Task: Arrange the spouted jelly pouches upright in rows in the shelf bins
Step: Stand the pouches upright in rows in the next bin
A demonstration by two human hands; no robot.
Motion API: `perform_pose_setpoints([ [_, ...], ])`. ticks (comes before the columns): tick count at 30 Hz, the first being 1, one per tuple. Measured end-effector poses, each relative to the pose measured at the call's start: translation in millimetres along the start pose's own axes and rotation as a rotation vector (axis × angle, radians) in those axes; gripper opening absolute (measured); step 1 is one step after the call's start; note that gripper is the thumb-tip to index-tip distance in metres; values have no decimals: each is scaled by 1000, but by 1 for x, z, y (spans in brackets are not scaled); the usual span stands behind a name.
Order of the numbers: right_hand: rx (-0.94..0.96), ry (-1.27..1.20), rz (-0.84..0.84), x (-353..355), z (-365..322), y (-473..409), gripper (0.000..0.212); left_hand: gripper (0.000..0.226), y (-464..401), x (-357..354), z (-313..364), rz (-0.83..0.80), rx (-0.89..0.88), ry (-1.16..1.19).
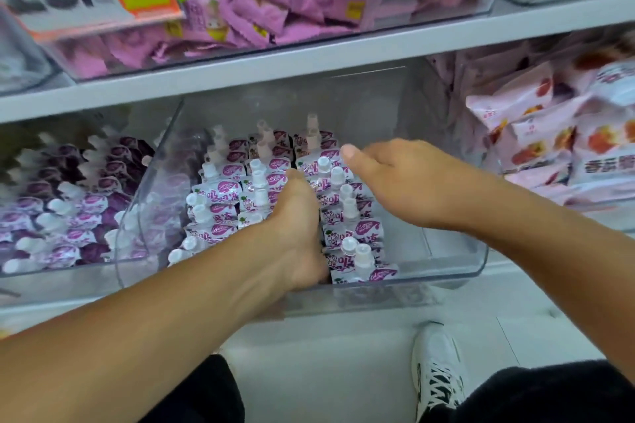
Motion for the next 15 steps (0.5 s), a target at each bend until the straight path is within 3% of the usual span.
perform_pose_setpoints([
  [2,222,193,76,0,-4,-5,31,67,-4,1,-4,-32,17,3],
  [6,241,94,139,-10,-3,-27,12,69,-4,-6,-8,8,72,66],
  [10,211,74,258,6,-10,-34,22,51,-18,-6,-6,232,10,207],
  [15,149,21,221,7,-4,-35,39,59,-53,-2,1,202,-51,187],
])
Point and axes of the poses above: each hand's wrist, its own y-axis away from the middle knuckle, its own x-axis out of the back of the hand, z = x × y, the point moved 4 cm from there along -y, towards the middle knuckle, and after that the axes turned 2 degrees about -x, right-handed, at the moved point
